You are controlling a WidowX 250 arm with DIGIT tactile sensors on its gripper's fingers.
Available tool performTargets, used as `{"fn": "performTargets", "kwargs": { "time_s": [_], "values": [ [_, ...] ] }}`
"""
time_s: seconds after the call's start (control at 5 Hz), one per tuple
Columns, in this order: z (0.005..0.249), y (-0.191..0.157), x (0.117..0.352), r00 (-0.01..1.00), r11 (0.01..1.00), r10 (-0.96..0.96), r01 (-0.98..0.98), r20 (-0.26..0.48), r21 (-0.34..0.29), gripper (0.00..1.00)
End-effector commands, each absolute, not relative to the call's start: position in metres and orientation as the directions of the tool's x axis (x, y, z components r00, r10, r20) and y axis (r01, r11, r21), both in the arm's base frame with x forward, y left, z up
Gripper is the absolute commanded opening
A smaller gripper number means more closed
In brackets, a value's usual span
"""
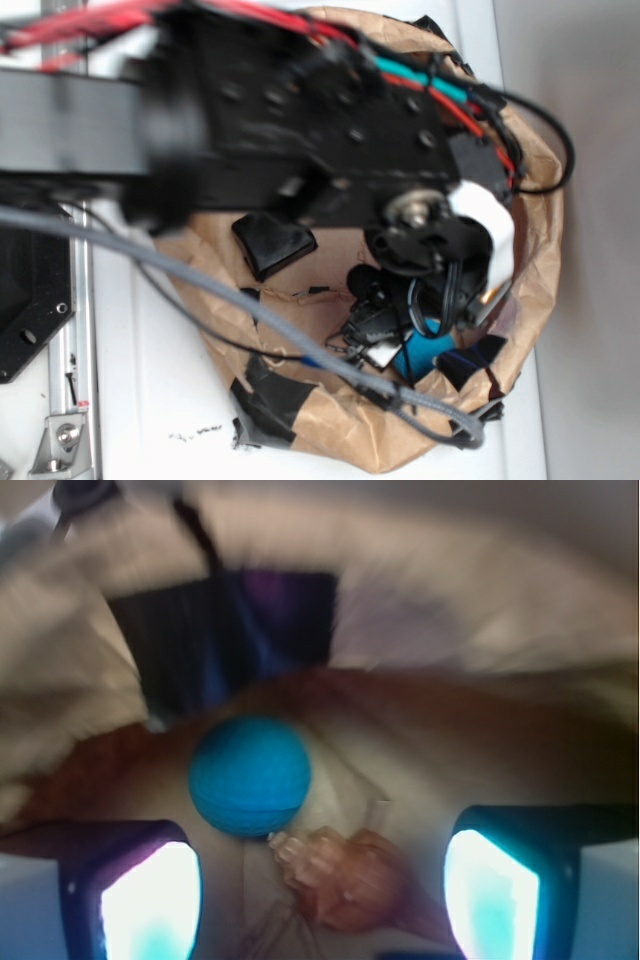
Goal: Grab the blue ball.
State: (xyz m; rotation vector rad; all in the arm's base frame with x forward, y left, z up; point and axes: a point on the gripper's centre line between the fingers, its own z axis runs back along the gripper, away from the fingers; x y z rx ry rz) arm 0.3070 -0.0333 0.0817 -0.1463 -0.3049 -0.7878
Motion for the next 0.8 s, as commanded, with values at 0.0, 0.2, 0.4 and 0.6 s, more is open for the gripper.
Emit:
{"fn": "performTargets", "kwargs": {
  "time_s": [0.0,0.2,0.4,0.6],
  "values": [
    [0.071,-0.096,0.297,0.399,0.436,-0.833,0.9,0.384,0.01,1.0],
    [0.057,-0.113,0.293,0.373,0.411,-0.861,0.91,0.346,0.043,1.0],
    [0.043,-0.107,0.297,0.428,0.465,-0.864,0.88,0.265,0.094,0.0],
    [0.042,-0.093,0.304,0.509,0.547,-0.826,0.828,0.243,0.126,0.0]
  ]
}}
